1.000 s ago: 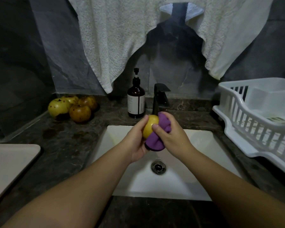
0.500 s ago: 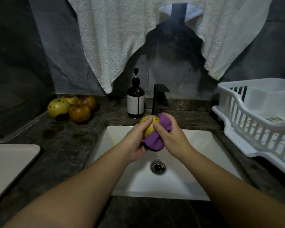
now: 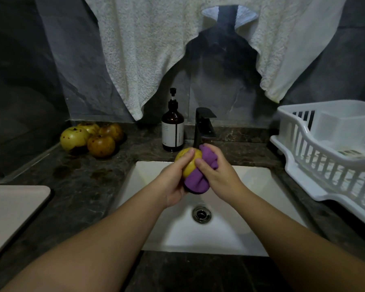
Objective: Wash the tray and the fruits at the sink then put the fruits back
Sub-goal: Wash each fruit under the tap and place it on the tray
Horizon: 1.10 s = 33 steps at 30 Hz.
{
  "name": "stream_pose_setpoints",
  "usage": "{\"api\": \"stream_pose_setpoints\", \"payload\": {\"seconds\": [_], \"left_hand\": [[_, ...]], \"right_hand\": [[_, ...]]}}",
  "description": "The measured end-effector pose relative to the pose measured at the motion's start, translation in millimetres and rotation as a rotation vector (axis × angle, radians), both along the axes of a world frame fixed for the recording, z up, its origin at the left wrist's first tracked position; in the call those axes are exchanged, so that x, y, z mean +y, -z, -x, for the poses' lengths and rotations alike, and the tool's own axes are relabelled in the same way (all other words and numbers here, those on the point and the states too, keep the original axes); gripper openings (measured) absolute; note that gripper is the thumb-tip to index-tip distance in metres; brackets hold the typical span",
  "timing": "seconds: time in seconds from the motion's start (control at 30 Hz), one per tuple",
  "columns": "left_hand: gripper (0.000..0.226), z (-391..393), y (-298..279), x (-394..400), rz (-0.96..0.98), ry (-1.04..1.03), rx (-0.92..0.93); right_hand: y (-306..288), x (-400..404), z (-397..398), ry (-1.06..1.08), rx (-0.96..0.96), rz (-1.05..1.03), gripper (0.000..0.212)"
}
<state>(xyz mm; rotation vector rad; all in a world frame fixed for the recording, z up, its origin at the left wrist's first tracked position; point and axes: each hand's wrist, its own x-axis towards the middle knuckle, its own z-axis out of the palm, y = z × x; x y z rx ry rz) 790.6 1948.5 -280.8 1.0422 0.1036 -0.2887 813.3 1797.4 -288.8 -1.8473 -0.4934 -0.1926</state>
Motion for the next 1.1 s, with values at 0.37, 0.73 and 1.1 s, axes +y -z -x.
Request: {"api": "stream_pose_setpoints", "payload": {"seconds": [0.37, 0.73, 1.1], "left_hand": [[0.061, 2.3, 1.0, -0.1, -0.038, 0.049, 0.052], [0.058, 0.3, -4.4, 0.7, 0.004, -0.008, 0.013], [0.063, 0.1, -1.2, 0.6, -0.027, 0.039, 0.058]], "right_hand": [[3.0, 4.0, 4.7, 0.02, -0.089, 0.189, 0.07], [1.7, -0.5, -1.2, 0.015, -0.007, -0.005, 0.071], [5.0, 4.5, 0.0, 0.019, -0.026, 0.066, 0.059]]}}
